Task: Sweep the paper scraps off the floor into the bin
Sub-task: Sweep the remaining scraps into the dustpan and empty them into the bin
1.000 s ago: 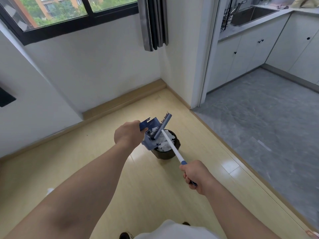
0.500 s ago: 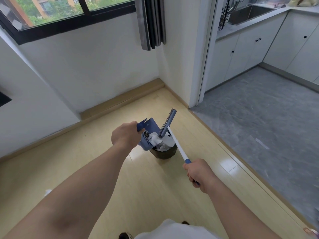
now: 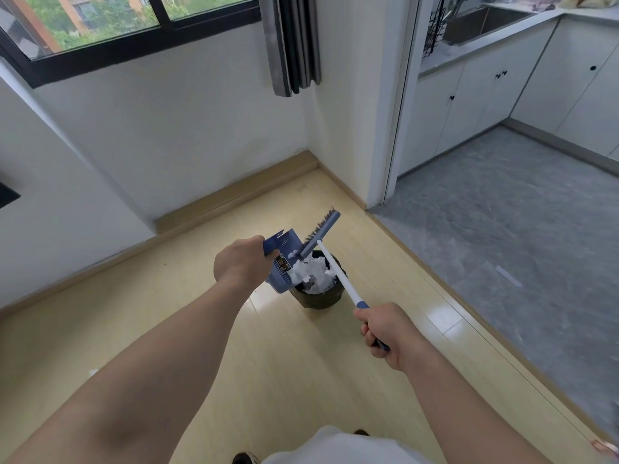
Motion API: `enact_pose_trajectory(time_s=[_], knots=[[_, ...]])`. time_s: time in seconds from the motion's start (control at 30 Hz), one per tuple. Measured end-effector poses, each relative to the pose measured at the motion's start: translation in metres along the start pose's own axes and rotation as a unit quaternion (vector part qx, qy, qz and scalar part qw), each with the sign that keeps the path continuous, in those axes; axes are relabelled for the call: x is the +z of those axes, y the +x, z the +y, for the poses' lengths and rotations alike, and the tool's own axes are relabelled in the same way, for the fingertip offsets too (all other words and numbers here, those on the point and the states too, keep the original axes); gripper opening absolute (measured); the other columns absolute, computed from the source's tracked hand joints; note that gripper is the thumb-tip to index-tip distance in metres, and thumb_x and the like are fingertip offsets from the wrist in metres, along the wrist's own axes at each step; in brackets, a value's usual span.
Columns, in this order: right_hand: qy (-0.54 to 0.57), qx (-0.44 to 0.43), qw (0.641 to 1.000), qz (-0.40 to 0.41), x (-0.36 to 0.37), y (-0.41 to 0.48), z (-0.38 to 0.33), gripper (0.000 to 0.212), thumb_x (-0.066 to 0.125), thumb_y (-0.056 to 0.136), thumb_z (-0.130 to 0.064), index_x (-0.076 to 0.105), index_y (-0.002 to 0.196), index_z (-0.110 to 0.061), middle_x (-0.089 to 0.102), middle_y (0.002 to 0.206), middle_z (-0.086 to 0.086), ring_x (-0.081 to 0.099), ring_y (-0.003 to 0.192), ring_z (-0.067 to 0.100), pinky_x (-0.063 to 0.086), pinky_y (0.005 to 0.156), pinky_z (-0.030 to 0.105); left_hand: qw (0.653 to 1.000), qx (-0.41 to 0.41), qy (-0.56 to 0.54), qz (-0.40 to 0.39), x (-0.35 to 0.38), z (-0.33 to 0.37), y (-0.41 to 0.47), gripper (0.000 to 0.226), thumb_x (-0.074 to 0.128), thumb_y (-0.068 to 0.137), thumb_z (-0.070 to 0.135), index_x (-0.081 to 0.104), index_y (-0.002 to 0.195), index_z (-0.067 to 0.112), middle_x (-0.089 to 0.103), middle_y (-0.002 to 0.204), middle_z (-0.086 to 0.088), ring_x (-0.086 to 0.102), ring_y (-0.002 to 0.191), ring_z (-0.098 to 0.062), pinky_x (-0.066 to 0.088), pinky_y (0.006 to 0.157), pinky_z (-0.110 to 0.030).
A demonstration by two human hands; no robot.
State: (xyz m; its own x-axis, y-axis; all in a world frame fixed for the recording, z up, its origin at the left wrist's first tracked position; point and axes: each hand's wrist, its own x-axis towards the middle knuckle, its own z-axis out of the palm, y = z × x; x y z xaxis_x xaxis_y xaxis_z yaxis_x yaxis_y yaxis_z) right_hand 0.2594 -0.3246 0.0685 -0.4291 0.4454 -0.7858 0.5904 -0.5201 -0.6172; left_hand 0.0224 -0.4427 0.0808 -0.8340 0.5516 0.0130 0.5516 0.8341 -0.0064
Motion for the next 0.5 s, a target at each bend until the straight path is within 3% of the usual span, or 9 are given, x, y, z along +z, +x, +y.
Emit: enact_pose_trajectory(time_s=[0.3, 0.5], knots=[[-0.084, -0.008, 0.996, 0.01, 0.01, 0.015, 0.014, 0.008, 0.055, 0.093, -0.011, 0.059, 0.091, -0.005, 0.046, 0.064, 0.006, 0.036, 0.047, 0.013, 0.026, 0.041, 0.02, 1.0, 0.01, -0.005, 0.009, -0.001, 0.003, 0.004, 0.03, 0.048, 0.097, 0.05, 0.051, 0.083, 0.024, 0.058, 0.077, 0.001, 0.056, 0.069, -0.027, 0.036, 0.054, -0.027], [-0.143, -0.031, 0.989, 0.033, 0.006, 0.035, 0.023, 0.014, 0.052, 0.091, -0.011, 0.058, 0.101, -0.003, 0.044, 0.071, 0.009, 0.034, 0.05, 0.017, 0.027, 0.041, 0.02, 1.0, 0.008, -0.003, 0.005, 0.002, -0.002, 0.007, 0.029, 0.047, 0.096, 0.05, 0.052, 0.083, 0.024, 0.058, 0.076, 0.002, 0.055, 0.067, -0.026, 0.034, 0.053, -0.026]])
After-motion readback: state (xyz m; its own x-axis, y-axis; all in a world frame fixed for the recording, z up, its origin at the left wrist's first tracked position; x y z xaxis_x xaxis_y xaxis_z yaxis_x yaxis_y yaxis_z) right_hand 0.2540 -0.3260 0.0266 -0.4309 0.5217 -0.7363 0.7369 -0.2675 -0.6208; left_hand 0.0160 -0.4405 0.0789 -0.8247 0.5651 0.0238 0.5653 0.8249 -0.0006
